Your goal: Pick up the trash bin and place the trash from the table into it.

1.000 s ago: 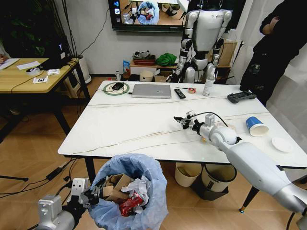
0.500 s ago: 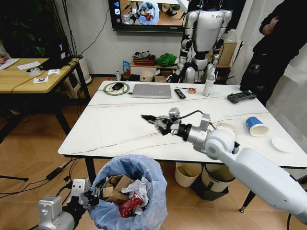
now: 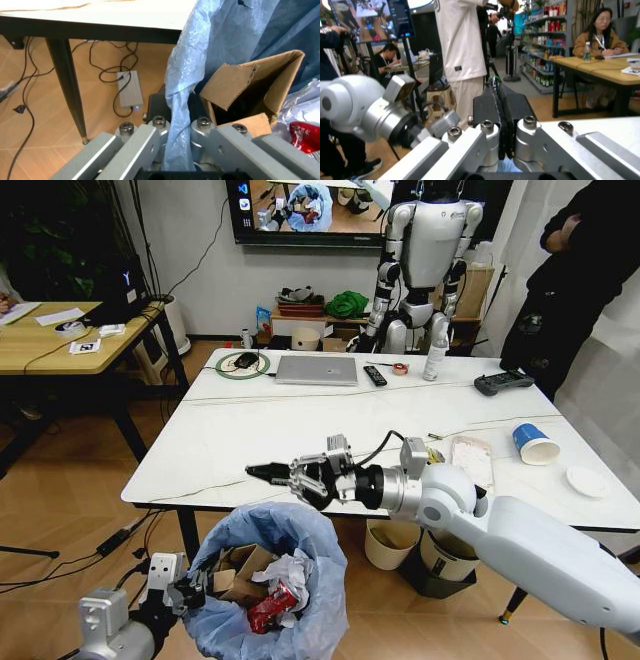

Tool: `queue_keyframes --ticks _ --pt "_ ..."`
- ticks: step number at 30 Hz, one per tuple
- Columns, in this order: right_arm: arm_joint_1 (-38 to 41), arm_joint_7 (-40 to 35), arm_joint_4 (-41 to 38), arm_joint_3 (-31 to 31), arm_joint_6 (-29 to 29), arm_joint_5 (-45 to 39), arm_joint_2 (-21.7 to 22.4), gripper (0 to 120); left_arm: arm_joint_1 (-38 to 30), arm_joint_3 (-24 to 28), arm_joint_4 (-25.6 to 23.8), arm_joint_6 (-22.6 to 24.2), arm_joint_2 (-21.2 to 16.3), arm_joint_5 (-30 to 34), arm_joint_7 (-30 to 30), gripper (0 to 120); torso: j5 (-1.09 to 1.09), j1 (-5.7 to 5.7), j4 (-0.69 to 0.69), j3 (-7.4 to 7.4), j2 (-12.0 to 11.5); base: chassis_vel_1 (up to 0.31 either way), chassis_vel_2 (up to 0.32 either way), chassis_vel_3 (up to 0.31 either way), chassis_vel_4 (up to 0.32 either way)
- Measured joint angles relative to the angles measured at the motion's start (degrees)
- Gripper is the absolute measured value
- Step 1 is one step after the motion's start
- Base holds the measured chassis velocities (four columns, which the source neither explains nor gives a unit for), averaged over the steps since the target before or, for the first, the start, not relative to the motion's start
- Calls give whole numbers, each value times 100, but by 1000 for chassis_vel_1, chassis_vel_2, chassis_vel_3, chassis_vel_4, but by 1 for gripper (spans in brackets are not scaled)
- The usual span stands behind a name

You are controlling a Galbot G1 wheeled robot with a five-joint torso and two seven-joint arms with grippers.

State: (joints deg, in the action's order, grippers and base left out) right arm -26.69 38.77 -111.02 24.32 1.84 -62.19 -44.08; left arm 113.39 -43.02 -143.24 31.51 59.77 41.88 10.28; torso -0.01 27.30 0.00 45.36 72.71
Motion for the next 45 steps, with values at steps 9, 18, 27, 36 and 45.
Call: queue_keyframes --ticks 9,18,27,36,45 --pt "-405 418 -283 -232 -64 166 498 0 -4 -27 0 5 -24 6 0 0 0 0 -1 0 0 0 0 0 0" --pt "-631 511 -385 -367 -130 261 634 0 -22 -22 0 9 -16 11 3 0 1 0 -1 0 0 0 0 0 0" --pt "-661 911 -261 -159 -385 522 604 0 -26 9 0 13 7 13 6 0 1 0 0 0 0 0 0 0 0" --pt "-570 943 -103 -83 -412 568 464 15 -37 16 0 19 2 29 4 0 1 0 0 0 0 0 0 0 0" --pt "-571 915 33 -35 -413 599 393 50 -33 15 0 25 -9 80 -1 0 1 0 0 0 0 0 0 0 0"
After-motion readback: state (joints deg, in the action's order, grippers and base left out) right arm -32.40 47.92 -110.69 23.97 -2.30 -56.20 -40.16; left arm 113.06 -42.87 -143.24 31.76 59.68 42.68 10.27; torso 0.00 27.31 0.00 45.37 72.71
